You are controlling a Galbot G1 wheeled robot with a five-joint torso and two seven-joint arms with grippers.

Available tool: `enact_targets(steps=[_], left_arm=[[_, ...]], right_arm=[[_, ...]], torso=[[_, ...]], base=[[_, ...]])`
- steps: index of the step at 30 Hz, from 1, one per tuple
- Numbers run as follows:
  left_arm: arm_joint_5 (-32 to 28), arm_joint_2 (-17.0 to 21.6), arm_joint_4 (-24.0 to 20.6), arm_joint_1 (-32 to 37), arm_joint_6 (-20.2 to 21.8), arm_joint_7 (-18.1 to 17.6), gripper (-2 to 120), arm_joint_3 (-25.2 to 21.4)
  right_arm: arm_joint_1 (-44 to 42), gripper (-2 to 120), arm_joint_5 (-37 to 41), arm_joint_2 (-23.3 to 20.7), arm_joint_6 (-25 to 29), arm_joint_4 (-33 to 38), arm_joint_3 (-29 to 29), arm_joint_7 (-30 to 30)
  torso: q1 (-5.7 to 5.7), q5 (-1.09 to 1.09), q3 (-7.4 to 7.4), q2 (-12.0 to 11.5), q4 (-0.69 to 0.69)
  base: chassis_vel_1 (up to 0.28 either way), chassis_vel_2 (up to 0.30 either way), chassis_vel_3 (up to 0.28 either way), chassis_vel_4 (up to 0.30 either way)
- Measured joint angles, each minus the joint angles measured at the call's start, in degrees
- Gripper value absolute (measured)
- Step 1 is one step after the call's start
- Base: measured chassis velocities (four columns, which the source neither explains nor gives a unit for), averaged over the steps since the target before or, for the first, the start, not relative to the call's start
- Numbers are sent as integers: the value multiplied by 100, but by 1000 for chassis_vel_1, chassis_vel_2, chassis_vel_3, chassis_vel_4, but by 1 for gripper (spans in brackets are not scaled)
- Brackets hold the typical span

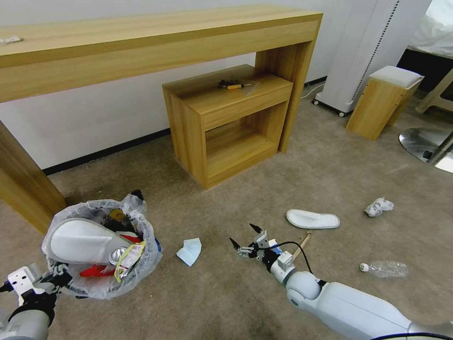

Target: Pick up the trash bin and place the garbage on the floor into it.

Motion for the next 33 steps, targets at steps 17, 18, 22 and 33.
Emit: enact_targets(steps=[17,18,22,33], left_arm=[[7,-79,-24,-32,28,-18,0,46],[7,-81,-24,-33,28,-18,0,48],[17,-103,-25,-23,28,-18,0,63],[23,-128,-48,-10,29,-17,0,79]], right_arm=[[208,100,245,650,87,-1010,-781,-595],[208,100,250,665,88,-1020,-784,-599],[209,100,334,865,115,-1150,-783,-638],[329,100,751,1716,42,-1705,-555,-871]], torso=[[0,-1,0,0,-1],[-1,-1,0,0,-1],[-1,0,0,0,0],[0,-1,0,0,0]], base=[[0,0,0,0],[0,0,0,0],[0,0,0,0],[0,0,0,0]])
